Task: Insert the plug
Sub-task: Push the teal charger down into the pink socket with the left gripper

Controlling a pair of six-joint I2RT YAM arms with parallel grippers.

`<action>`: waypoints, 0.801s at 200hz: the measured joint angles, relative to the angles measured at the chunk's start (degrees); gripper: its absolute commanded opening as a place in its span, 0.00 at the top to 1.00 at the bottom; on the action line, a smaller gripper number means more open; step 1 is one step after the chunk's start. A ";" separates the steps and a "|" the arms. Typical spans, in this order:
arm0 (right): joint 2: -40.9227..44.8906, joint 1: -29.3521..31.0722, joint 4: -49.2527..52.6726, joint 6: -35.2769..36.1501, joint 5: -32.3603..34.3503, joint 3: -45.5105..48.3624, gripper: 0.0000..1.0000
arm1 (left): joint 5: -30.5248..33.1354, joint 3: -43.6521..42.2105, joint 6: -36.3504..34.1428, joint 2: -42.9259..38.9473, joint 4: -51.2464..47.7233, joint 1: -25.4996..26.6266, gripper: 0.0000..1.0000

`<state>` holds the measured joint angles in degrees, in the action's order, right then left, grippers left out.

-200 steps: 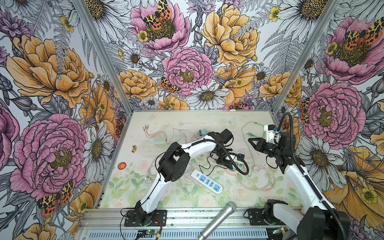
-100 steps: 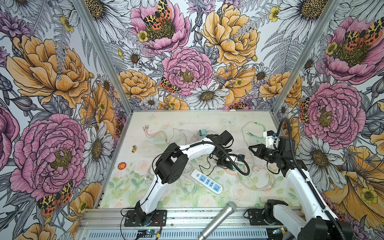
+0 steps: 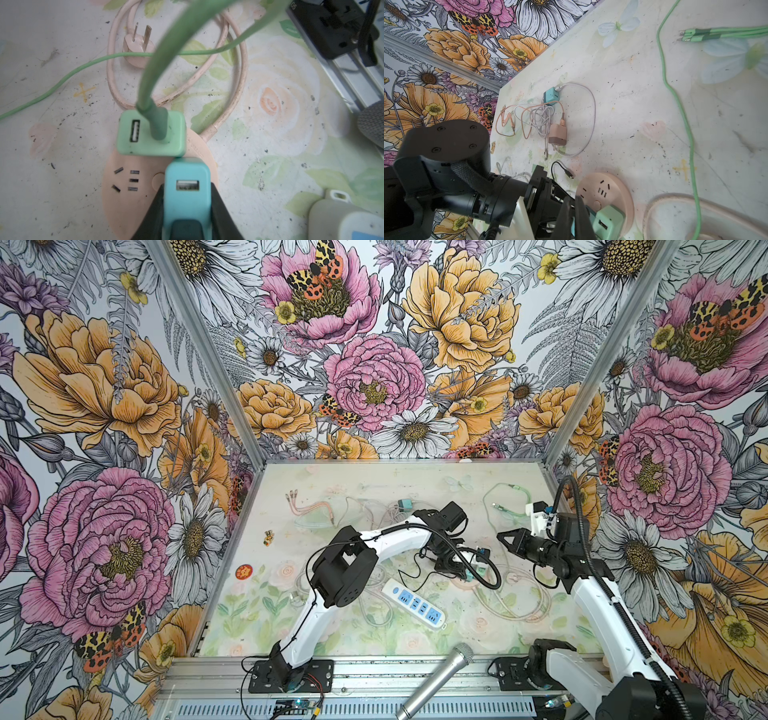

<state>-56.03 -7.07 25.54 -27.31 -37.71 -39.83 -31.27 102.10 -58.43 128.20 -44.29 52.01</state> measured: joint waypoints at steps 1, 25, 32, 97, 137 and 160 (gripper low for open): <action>0.00 0.00 0.00 0.00 0.00 0.00 0.91 | 0.00 0.00 0.00 0.02 -0.02 0.00 0.98; -0.02 0.00 0.02 0.04 0.02 0.00 0.91 | -0.09 0.63 0.07 0.44 -0.66 0.00 0.94; -0.02 0.00 0.00 0.04 0.02 0.00 0.90 | -0.09 0.79 0.50 0.50 -0.68 0.00 0.94; -1.27 -0.02 0.68 0.92 2.38 -2.32 0.78 | 3.67 4.13 11.19 2.27 2.45 0.33 0.91; -2.78 -0.15 0.57 1.70 6.47 -6.21 0.66 | 8.94 10.03 17.27 5.64 3.50 0.35 0.91; -3.54 -1.31 0.61 1.73 10.23 -8.24 0.63 | 11.82 14.73 21.75 8.52 4.13 0.15 0.91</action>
<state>-59.57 -8.38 26.15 -25.58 -27.49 -48.07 -19.44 116.84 -36.69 136.73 -40.16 52.16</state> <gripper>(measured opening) 0.364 0.284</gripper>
